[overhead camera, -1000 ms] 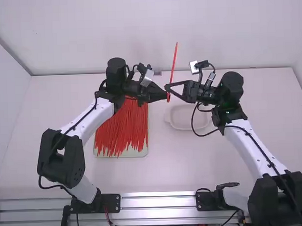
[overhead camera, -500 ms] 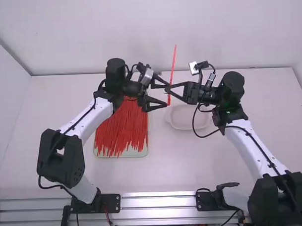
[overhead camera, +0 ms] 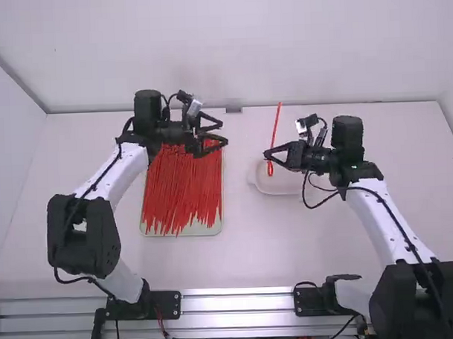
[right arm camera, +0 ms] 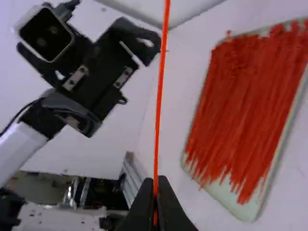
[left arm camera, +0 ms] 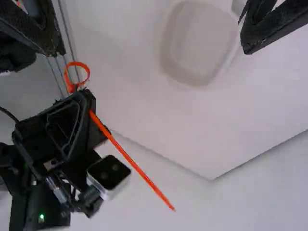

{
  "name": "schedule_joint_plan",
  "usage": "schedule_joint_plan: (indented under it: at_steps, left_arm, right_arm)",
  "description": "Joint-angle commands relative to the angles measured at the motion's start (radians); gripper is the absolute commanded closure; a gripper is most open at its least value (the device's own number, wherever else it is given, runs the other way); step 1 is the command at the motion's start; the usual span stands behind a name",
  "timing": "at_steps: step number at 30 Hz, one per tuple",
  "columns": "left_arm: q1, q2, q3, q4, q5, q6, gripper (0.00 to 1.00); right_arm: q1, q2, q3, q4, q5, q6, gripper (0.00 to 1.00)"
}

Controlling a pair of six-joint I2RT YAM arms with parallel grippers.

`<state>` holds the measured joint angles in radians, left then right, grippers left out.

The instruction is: Fasten the cable tie

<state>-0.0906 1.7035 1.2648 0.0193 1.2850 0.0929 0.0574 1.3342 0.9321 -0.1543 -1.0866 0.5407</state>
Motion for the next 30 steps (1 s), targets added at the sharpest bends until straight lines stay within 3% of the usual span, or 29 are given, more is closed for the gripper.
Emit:
schedule_joint_plan:
  at_steps: [1, 11, 15, 23, 30]
  left_arm:
    - [0.036, -0.002, -0.002, -0.021, 0.008, 0.001, 0.01]
    - [0.089, -0.002, -0.002, -0.072, -0.008, 0.008, 0.01]
    - [0.09, -0.002, -0.002, -0.1, -0.176, -0.048, 0.01]
    - [0.09, -0.002, -0.002, -0.174, -0.472, -0.193, 0.01]
    - [0.09, -0.002, -0.002, -0.171, -0.468, -0.213, 0.01]
  right_arm:
    - [-0.015, -0.012, 0.022, -0.059, 0.094, -0.153, 1.0]
    - [0.008, -0.012, 0.022, -0.254, 0.481, -0.209, 1.0]
    - [0.066, -0.011, 0.022, -0.272, 0.651, -0.198, 1.0]
    - [0.121, 0.072, 0.022, -0.132, 0.746, -0.14, 1.0]
    - [0.105, 0.22, 0.024, -0.077, 0.745, -0.122, 1.0]
